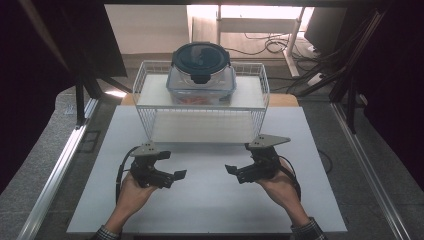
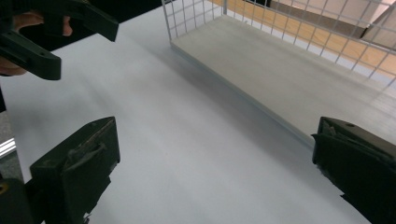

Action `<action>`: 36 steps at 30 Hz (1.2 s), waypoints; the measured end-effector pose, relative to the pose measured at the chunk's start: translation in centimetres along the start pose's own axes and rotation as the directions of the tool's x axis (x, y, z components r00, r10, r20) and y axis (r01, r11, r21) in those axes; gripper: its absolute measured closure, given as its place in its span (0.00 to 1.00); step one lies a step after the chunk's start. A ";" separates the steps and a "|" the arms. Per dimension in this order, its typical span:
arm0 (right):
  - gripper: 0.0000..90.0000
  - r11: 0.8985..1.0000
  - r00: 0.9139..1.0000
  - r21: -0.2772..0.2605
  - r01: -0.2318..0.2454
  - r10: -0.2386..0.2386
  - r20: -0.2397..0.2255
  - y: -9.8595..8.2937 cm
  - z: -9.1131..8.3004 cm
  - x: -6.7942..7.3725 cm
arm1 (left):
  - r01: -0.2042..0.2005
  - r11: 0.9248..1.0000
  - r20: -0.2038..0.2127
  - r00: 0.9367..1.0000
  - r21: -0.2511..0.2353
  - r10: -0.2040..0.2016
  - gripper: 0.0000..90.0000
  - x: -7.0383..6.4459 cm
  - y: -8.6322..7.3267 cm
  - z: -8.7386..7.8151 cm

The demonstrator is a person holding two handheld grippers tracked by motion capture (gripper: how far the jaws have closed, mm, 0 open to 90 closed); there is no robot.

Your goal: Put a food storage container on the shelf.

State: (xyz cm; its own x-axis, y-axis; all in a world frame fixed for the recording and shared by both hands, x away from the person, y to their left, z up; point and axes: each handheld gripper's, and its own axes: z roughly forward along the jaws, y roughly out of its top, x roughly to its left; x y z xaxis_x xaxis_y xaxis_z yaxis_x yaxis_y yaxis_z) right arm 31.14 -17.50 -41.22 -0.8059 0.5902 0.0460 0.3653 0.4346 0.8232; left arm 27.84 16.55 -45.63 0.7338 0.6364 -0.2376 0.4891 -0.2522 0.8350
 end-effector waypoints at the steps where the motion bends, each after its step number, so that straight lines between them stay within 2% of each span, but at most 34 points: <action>1: 0.00 1.000 1.000 0.004 -0.001 0.001 0.005 -0.3 0.0 0.0 | -0.001 1.000 -0.003 1.000 0.000 0.001 0.07 -0.1 -0.3 0.0; 7: 0.00 1.000 1.000 0.020 -0.009 0.009 0.016 -1.9 0.3 0.1 | -0.031 0.999 -0.027 0.999 0.021 0.032 0.06 -0.8 -1.7 0.1; 10: 0.00 1.000 1.000 0.019 -0.016 0.015 0.017 -3.1 0.4 0.1 | -0.027 0.999 -0.027 0.999 0.026 0.027 0.06 -0.9 -2.5 -0.1; 16: 0.00 1.000 1.000 0.014 -0.025 0.025 0.009 -4.3 0.3 0.4 | -0.025 0.999 -0.039 0.999 0.021 0.026 0.06 -0.9 -3.9 -0.6; 26: 0.00 1.000 1.000 0.014 -0.009 0.009 -0.002 -6.6 0.1 1.5 | -0.036 0.997 -0.068 0.997 0.073 0.041 0.05 -1.0 -6.3 -0.7; 36: 0.00 0.999 1.000 0.047 -0.004 0.003 0.031 -8.7 -0.3 1.9 | -0.028 0.996 -0.079 0.996 0.082 0.034 0.05 -1.2 -8.0 -1.2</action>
State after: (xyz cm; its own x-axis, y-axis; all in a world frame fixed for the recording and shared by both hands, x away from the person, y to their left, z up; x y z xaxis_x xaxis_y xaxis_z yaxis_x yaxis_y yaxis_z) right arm 26.37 -20.34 -48.11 -0.7900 0.6124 0.0307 0.3904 0.4637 0.7954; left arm 22.47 18.70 -51.41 0.7104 0.6832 -0.1688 0.5058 -0.3289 0.7975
